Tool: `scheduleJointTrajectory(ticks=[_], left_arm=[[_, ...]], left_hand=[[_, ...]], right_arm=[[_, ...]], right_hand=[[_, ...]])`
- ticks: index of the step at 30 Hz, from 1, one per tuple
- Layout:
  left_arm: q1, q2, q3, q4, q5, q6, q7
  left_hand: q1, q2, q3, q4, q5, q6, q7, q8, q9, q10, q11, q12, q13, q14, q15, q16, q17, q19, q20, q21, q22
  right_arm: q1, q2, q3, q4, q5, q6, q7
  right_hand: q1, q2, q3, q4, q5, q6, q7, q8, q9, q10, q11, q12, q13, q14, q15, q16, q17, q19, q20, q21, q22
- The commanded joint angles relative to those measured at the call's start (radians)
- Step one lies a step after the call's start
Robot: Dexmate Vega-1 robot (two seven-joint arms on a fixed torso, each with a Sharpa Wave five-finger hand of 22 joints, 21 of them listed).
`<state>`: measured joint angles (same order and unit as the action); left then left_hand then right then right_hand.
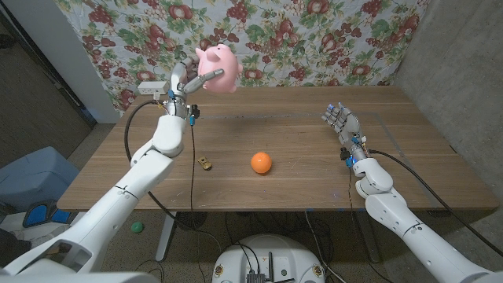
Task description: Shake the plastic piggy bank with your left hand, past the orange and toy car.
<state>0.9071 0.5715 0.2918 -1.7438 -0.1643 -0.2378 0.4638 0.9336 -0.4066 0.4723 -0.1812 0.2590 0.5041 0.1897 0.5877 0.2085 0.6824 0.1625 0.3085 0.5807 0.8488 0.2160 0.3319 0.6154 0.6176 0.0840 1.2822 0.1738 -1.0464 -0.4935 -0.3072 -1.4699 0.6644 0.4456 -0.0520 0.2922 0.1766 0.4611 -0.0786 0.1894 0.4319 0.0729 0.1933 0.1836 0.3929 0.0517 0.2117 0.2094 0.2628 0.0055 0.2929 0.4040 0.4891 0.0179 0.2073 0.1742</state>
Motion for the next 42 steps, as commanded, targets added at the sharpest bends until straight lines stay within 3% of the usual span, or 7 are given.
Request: scheduleJointTrajectory(ticks=[1, 14, 22, 30, 42], left_arm=[[0.002, 0.012, -0.009, -0.027, -0.011, 0.076, -0.036], [-0.041, 0.141, 0.005, -0.136, -0.099, 0.369, -0.186], [-0.127, 0.238, 0.054, -0.174, -0.15, 0.562, -0.322], [-0.194, 0.29, 0.107, -0.166, -0.153, 0.609, -0.409], [-0.235, 0.305, 0.138, -0.157, -0.158, 0.643, -0.44]], left_hand=[[0.446, 0.437, 0.151, 0.001, 0.099, 0.324, -0.172, 0.005, 0.091, 0.301, -0.293, 0.005, 0.035, 0.332, -0.452, 0.005, 0.002, -0.011, -0.268, 0.028, 0.006], [0.445, 0.437, 0.153, 0.001, 0.1, 0.325, -0.172, 0.004, 0.094, 0.303, -0.291, 0.002, 0.036, 0.333, -0.452, 0.003, 0.003, -0.011, -0.269, 0.031, 0.006], [0.446, 0.436, 0.154, 0.0, 0.1, 0.326, -0.171, 0.004, 0.096, 0.305, -0.29, 0.002, 0.039, 0.335, -0.452, 0.002, 0.003, -0.011, -0.269, 0.032, 0.006], [0.446, 0.437, 0.156, 0.0, 0.101, 0.326, -0.172, 0.002, 0.098, 0.306, -0.289, -0.002, 0.037, 0.337, -0.452, 0.0, 0.003, -0.012, -0.268, 0.032, 0.006], [0.445, 0.437, 0.158, 0.0, 0.102, 0.325, -0.172, -0.001, 0.099, 0.306, -0.292, -0.005, 0.039, 0.338, -0.452, -0.004, 0.004, -0.012, -0.268, 0.034, 0.005]], right_arm=[[0.001, 0.001, -0.001, -0.001, -0.004, -0.003, -0.006], [0.009, 0.005, -0.006, 0.006, -0.004, -0.005, -0.003], [0.012, 0.01, -0.007, 0.007, -0.005, -0.006, -0.009], [0.011, 0.008, -0.009, 0.003, -0.014, -0.008, -0.017], [0.021, 0.013, -0.011, 0.011, -0.015, -0.011, -0.018]], right_hand=[[-0.001, -0.006, 0.004, -0.005, 0.003, -0.004, -0.001, 0.003, 0.005, 0.001, 0.002, -0.003, 0.003, 0.009, 0.0, -0.004, 0.002, 0.005, 0.001, -0.002, 0.003], [-0.002, -0.006, 0.004, -0.005, 0.003, -0.004, -0.001, 0.003, 0.005, 0.004, 0.001, -0.002, 0.003, 0.009, -0.001, -0.005, 0.002, 0.004, 0.002, -0.002, 0.003], [-0.002, -0.006, 0.004, -0.005, 0.003, -0.004, -0.002, 0.003, 0.005, 0.002, 0.002, -0.003, 0.003, 0.009, -0.001, -0.005, 0.003, 0.004, 0.002, -0.002, 0.003], [-0.002, -0.006, 0.004, -0.005, 0.003, -0.005, -0.002, 0.003, 0.005, 0.001, -0.001, -0.003, 0.003, 0.009, 0.002, -0.005, 0.003, 0.004, 0.001, -0.002, 0.003], [-0.002, -0.006, 0.005, -0.006, 0.003, -0.004, -0.002, 0.003, 0.005, 0.0, 0.004, -0.004, 0.003, 0.009, 0.0, -0.006, 0.003, 0.005, 0.001, -0.002, 0.003]])
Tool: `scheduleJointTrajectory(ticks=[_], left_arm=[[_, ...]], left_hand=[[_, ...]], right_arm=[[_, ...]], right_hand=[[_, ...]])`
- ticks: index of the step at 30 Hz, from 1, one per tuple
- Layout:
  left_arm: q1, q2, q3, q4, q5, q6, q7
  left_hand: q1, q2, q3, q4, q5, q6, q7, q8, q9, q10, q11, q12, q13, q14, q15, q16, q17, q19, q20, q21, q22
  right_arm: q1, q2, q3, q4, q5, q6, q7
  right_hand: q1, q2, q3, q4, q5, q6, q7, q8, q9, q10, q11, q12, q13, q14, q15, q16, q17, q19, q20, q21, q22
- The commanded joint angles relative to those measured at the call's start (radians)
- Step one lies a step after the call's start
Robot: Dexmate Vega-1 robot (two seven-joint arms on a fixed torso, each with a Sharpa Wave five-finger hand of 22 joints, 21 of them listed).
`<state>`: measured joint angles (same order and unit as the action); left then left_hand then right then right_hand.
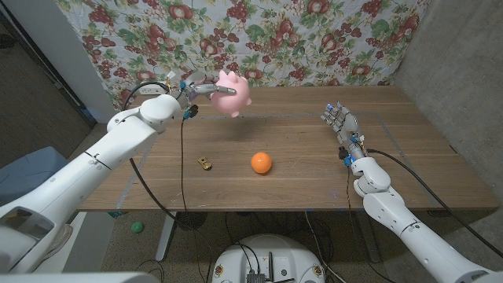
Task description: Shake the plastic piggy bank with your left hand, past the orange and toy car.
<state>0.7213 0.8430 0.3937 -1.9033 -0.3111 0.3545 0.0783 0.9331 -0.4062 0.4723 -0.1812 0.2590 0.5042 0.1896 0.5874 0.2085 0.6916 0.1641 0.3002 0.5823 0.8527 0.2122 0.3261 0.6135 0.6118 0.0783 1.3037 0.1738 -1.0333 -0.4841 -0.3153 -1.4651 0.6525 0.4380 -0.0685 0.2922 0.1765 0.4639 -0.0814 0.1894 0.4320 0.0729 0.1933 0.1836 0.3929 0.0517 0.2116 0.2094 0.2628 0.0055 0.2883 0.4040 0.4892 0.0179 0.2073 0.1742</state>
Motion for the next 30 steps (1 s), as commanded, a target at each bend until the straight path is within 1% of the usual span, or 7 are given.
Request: scheduleJointTrajectory(ticks=[1, 8, 12, 15, 17, 23, 30], left_arm=[[-0.052, 0.035, 0.038, 0.003, -0.011, 0.054, -0.057], [-0.042, 0.029, 0.032, 0.008, -0.013, 0.035, -0.033], [-0.019, 0.015, 0.017, 0.012, -0.014, -0.003, 0.004], [0.007, -0.005, -0.002, 0.021, -0.017, -0.046, 0.046], [0.027, -0.025, -0.015, 0.032, -0.016, -0.09, 0.08], [0.095, -0.104, -0.052, 0.079, 0.017, -0.274, 0.209], [0.129, -0.186, -0.069, 0.154, 0.072, -0.472, 0.302]], left_hand=[[0.445, 0.436, 0.158, 0.0, 0.102, 0.326, -0.172, -0.001, 0.099, 0.296, -0.293, 0.003, 0.039, 0.334, -0.448, 0.003, 0.006, -0.007, -0.262, 0.013, 0.005], [0.445, 0.436, 0.159, 0.0, 0.103, 0.326, -0.172, -0.002, 0.1, 0.297, -0.292, 0.002, 0.04, 0.335, -0.448, 0.001, 0.006, -0.008, -0.263, 0.013, 0.005], [0.445, 0.435, 0.16, 0.0, 0.103, 0.327, -0.173, -0.002, 0.101, 0.298, -0.294, 0.001, 0.04, 0.336, -0.448, 0.0, 0.006, -0.008, -0.262, 0.013, 0.005], [0.444, 0.435, 0.16, 0.0, 0.103, 0.326, -0.172, -0.004, 0.101, 0.299, -0.294, 0.0, 0.04, 0.335, -0.448, -0.001, 0.006, -0.008, -0.262, 0.014, 0.005], [0.444, 0.436, 0.16, 0.001, 0.104, 0.326, -0.172, -0.005, 0.1, 0.297, -0.293, 0.0, 0.041, 0.336, -0.448, -0.001, 0.007, -0.007, -0.262, 0.014, 0.005], [0.442, 0.436, 0.161, 0.001, 0.103, 0.325, -0.171, -0.008, 0.098, 0.296, -0.296, -0.005, 0.039, 0.335, -0.448, -0.003, 0.006, -0.01, -0.262, 0.013, 0.005], [0.441, 0.436, 0.162, 0.001, 0.103, 0.326, -0.172, -0.011, 0.096, 0.295, -0.296, -0.009, 0.036, 0.334, -0.448, -0.005, 0.007, -0.011, -0.262, 0.014, 0.005]], right_arm=[[0.009, 0.003, -0.004, 0.008, -0.004, -0.003, -0.001], [0.018, 0.007, -0.006, 0.019, 0.0, -0.004, 0.005], [0.02, 0.007, -0.006, 0.022, 0.001, -0.004, 0.007], [0.021, 0.009, -0.006, 0.023, 0.003, -0.004, 0.006], [0.022, 0.008, -0.006, 0.024, 0.002, -0.004, 0.008], [0.022, 0.008, -0.005, 0.025, 0.004, -0.004, 0.008], [0.026, 0.011, -0.006, 0.033, 0.008, -0.005, 0.013]], right_hand=[[-0.002, -0.006, 0.002, -0.003, 0.003, -0.004, -0.002, 0.003, 0.005, 0.0, 0.003, -0.004, 0.003, 0.009, 0.0, -0.002, 0.003, 0.005, 0.001, -0.002, 0.003], [-0.002, -0.006, 0.002, -0.003, 0.003, -0.004, -0.003, 0.003, 0.005, 0.003, 0.001, -0.002, 0.003, 0.009, 0.0, -0.002, 0.003, 0.005, 0.001, -0.002, 0.003], [-0.002, -0.006, 0.002, -0.003, 0.003, -0.004, -0.003, 0.003, 0.005, 0.003, 0.001, -0.002, 0.003, 0.008, 0.001, -0.003, 0.003, 0.005, 0.001, -0.002, 0.003], [-0.002, -0.006, 0.002, -0.003, 0.003, -0.005, -0.003, 0.003, 0.005, 0.003, 0.001, -0.003, 0.003, 0.009, 0.001, -0.003, 0.003, 0.005, 0.002, -0.002, 0.003], [-0.002, -0.006, 0.002, -0.003, 0.003, -0.004, -0.003, 0.003, 0.005, 0.003, 0.001, -0.002, 0.003, 0.009, 0.0, -0.003, 0.003, 0.005, 0.001, -0.002, 0.003], [-0.002, -0.006, 0.002, -0.004, 0.003, -0.005, -0.001, 0.002, 0.005, 0.001, 0.002, -0.003, 0.003, 0.01, 0.0, -0.003, 0.003, 0.005, 0.001, -0.002, 0.003], [-0.002, -0.006, 0.002, -0.004, 0.003, -0.004, -0.002, 0.003, 0.005, 0.001, 0.001, -0.003, 0.003, 0.011, 0.001, -0.003, 0.003, 0.005, 0.001, -0.002, 0.003]])
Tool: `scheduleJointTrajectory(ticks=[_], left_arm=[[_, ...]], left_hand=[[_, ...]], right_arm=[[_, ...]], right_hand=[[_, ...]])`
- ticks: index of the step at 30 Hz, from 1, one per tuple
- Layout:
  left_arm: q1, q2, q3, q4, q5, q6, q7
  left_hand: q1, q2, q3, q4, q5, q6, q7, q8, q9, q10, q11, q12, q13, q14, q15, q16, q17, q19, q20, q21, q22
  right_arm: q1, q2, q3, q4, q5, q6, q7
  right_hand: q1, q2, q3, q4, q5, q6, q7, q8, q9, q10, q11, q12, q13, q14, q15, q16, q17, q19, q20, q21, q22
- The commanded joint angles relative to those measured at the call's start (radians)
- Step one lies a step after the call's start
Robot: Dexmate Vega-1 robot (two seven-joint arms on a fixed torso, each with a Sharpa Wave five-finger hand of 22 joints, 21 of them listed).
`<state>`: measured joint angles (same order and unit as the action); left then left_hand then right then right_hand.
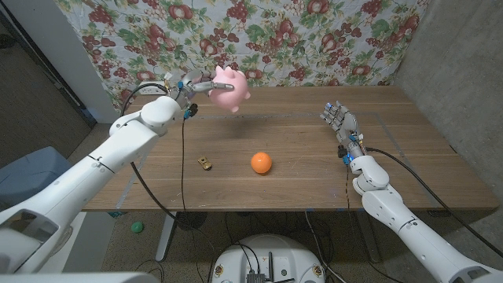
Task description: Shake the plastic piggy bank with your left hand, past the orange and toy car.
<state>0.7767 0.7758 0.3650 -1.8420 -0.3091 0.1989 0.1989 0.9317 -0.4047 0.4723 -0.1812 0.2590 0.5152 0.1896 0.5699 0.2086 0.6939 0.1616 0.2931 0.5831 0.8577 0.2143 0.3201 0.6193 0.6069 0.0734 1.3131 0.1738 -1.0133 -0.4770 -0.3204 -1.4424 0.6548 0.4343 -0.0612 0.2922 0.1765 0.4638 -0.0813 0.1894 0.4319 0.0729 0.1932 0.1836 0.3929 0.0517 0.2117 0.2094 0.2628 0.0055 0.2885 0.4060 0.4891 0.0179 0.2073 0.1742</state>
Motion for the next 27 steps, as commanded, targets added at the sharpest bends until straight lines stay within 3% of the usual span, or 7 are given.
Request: scheduleJointTrajectory(ticks=[1, 5, 11, 16, 27], left_arm=[[0.076, -0.131, -0.042, 0.106, 0.079, -0.346, 0.194], [0.086, -0.17, -0.052, 0.135, 0.106, -0.419, 0.233], [0.092, -0.189, -0.06, 0.145, 0.116, -0.439, 0.239], [0.095, -0.19, -0.063, 0.137, 0.119, -0.424, 0.231], [0.094, -0.142, -0.065, 0.079, 0.076, -0.295, 0.157]], left_hand=[[0.443, 0.435, 0.162, 0.001, 0.103, 0.315, -0.172, 0.007, 0.096, 0.292, -0.294, -0.002, 0.035, 0.33, -0.45, 0.002, 0.002, -0.006, -0.257, 0.004, 0.005], [0.442, 0.435, 0.162, 0.001, 0.102, 0.316, -0.17, 0.005, 0.095, 0.292, -0.295, -0.003, 0.037, 0.328, -0.45, 0.001, 0.003, -0.007, -0.257, 0.005, 0.005], [0.441, 0.433, 0.162, 0.0, 0.101, 0.318, -0.171, 0.003, 0.094, 0.293, -0.294, -0.004, 0.038, 0.328, -0.45, -0.001, 0.003, -0.009, -0.258, 0.005, 0.005], [0.441, 0.434, 0.163, 0.0, 0.1, 0.318, -0.172, 0.002, 0.094, 0.295, -0.296, -0.005, 0.037, 0.329, -0.45, 0.0, 0.005, -0.011, -0.258, 0.005, 0.005], [0.441, 0.435, 0.164, 0.001, 0.099, 0.318, -0.174, 0.0, 0.095, 0.295, -0.297, -0.007, 0.04, 0.329, -0.45, -0.002, 0.006, -0.012, -0.258, 0.006, 0.005]], right_arm=[[0.007, 0.004, -0.001, 0.011, 0.005, 0.0, 0.005], [0.007, 0.001, -0.001, 0.01, 0.003, 0.0, 0.006], [0.005, 0.001, -0.001, 0.009, 0.004, 0.0, 0.006], [0.0, 0.001, 0.002, 0.003, 0.006, -0.001, 0.001], [-0.005, -0.002, 0.002, -0.003, 0.006, -0.002, 0.001]], right_hand=[[-0.002, -0.006, 0.002, -0.004, 0.003, -0.004, -0.002, 0.003, 0.005, 0.002, 0.001, -0.003, 0.003, 0.009, 0.001, -0.004, 0.001, 0.004, 0.001, -0.003, 0.003], [-0.003, -0.006, 0.002, -0.004, 0.003, -0.004, -0.002, 0.003, 0.005, 0.003, 0.0, -0.003, 0.003, 0.01, 0.002, -0.004, 0.001, 0.004, 0.001, -0.003, 0.003], [-0.003, -0.006, 0.002, -0.004, 0.003, -0.004, -0.002, 0.003, 0.005, 0.002, 0.002, -0.003, 0.003, 0.01, 0.001, -0.004, 0.002, 0.004, 0.001, -0.003, 0.003], [-0.003, -0.006, 0.002, -0.004, 0.003, -0.003, -0.001, 0.003, 0.005, 0.003, 0.002, -0.003, 0.003, 0.011, 0.002, -0.004, 0.002, 0.005, 0.003, -0.002, 0.003], [-0.003, -0.006, 0.003, -0.004, 0.003, -0.003, -0.002, 0.003, 0.005, 0.002, 0.002, -0.003, 0.003, 0.011, 0.001, -0.004, 0.002, 0.004, 0.001, -0.003, 0.003]])
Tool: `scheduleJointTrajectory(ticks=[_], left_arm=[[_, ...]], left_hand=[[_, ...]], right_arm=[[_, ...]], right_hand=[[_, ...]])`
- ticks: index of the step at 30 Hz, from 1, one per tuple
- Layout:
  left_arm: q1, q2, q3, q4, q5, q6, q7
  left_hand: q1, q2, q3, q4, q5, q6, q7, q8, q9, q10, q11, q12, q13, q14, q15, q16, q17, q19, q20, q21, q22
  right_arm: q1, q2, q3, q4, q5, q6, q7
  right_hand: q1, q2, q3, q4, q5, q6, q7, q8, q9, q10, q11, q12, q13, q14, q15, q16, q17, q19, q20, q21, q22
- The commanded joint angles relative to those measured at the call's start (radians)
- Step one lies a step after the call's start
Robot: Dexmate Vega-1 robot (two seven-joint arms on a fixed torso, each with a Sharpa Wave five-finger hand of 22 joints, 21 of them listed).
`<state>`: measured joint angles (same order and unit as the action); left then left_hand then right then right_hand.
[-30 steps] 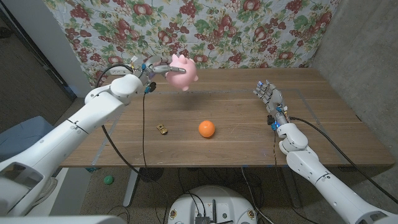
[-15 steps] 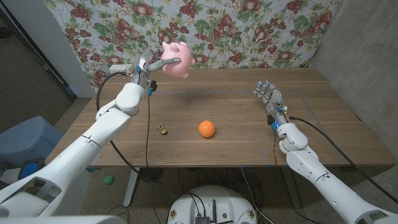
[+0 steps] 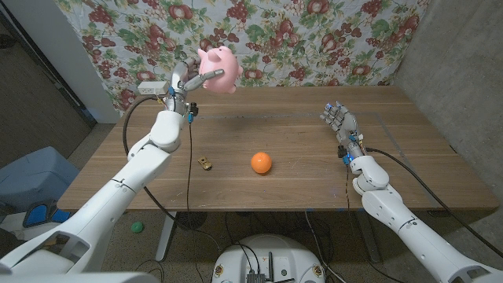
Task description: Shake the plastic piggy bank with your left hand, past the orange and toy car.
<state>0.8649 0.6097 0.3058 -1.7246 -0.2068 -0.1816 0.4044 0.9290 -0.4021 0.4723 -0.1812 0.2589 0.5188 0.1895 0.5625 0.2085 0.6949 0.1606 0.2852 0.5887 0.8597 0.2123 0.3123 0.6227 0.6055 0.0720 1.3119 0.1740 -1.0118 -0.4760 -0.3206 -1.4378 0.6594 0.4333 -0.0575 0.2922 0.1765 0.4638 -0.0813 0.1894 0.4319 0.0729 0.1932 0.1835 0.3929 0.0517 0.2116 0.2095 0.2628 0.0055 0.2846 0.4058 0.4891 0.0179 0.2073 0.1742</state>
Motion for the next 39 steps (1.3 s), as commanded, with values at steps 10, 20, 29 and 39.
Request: scheduleJointTrajectory(ticks=[10, 20, 29, 39], left_arm=[[-0.024, 0.106, 0.005, -0.128, -0.091, 0.322, -0.134], [-0.108, 0.189, 0.053, -0.168, -0.146, 0.531, -0.25], [-0.207, 0.255, 0.13, -0.165, -0.148, 0.642, -0.372], [-0.257, 0.278, 0.173, -0.154, -0.128, 0.66, -0.429]], left_hand=[[0.443, 0.432, 0.165, 0.0, 0.099, 0.315, -0.174, 0.006, 0.096, 0.293, -0.293, -0.002, 0.035, 0.327, -0.448, 0.003, 0.003, -0.012, -0.256, 0.008, 0.005], [0.443, 0.432, 0.166, 0.0, 0.098, 0.313, -0.174, 0.004, 0.099, 0.294, -0.291, -0.005, 0.037, 0.326, -0.448, 0.0, 0.002, -0.013, -0.256, 0.01, 0.005], [0.442, 0.434, 0.167, 0.001, 0.099, 0.31, -0.171, 0.001, 0.101, 0.291, -0.287, -0.008, 0.039, 0.326, -0.448, -0.002, 0.002, -0.013, -0.255, 0.011, 0.005], [0.442, 0.435, 0.169, 0.0, 0.099, 0.308, -0.169, -0.002, 0.103, 0.289, -0.286, -0.011, 0.041, 0.327, -0.448, -0.003, 0.003, -0.015, -0.256, 0.01, 0.005]], right_arm=[[-0.01, -0.005, 0.004, -0.014, 0.001, -0.001, -0.004], [-0.006, -0.003, 0.002, -0.013, -0.001, -0.002, -0.006], [0.002, 0.0, -0.002, -0.008, -0.007, -0.007, -0.01], [0.011, 0.004, -0.006, -0.001, -0.009, -0.01, -0.011]], right_hand=[[-0.004, -0.006, 0.003, -0.004, 0.003, -0.003, -0.003, 0.003, 0.005, 0.003, 0.0, -0.003, 0.003, 0.011, 0.002, -0.001, 0.002, 0.004, 0.002, -0.003, 0.003], [-0.004, -0.006, 0.003, -0.003, 0.003, -0.002, -0.003, 0.003, 0.005, 0.003, 0.002, -0.003, 0.003, 0.011, 0.001, -0.001, 0.003, 0.004, 0.003, -0.003, 0.003], [-0.005, -0.006, 0.003, -0.003, 0.003, -0.002, -0.003, 0.003, 0.005, 0.002, 0.001, -0.003, 0.003, 0.01, 0.001, -0.002, 0.003, 0.004, 0.003, -0.003, 0.003], [-0.005, -0.005, 0.003, -0.002, 0.003, -0.003, -0.003, 0.003, 0.005, 0.003, 0.001, -0.003, 0.003, 0.012, 0.0, -0.001, 0.003, 0.004, 0.003, -0.003, 0.003]])
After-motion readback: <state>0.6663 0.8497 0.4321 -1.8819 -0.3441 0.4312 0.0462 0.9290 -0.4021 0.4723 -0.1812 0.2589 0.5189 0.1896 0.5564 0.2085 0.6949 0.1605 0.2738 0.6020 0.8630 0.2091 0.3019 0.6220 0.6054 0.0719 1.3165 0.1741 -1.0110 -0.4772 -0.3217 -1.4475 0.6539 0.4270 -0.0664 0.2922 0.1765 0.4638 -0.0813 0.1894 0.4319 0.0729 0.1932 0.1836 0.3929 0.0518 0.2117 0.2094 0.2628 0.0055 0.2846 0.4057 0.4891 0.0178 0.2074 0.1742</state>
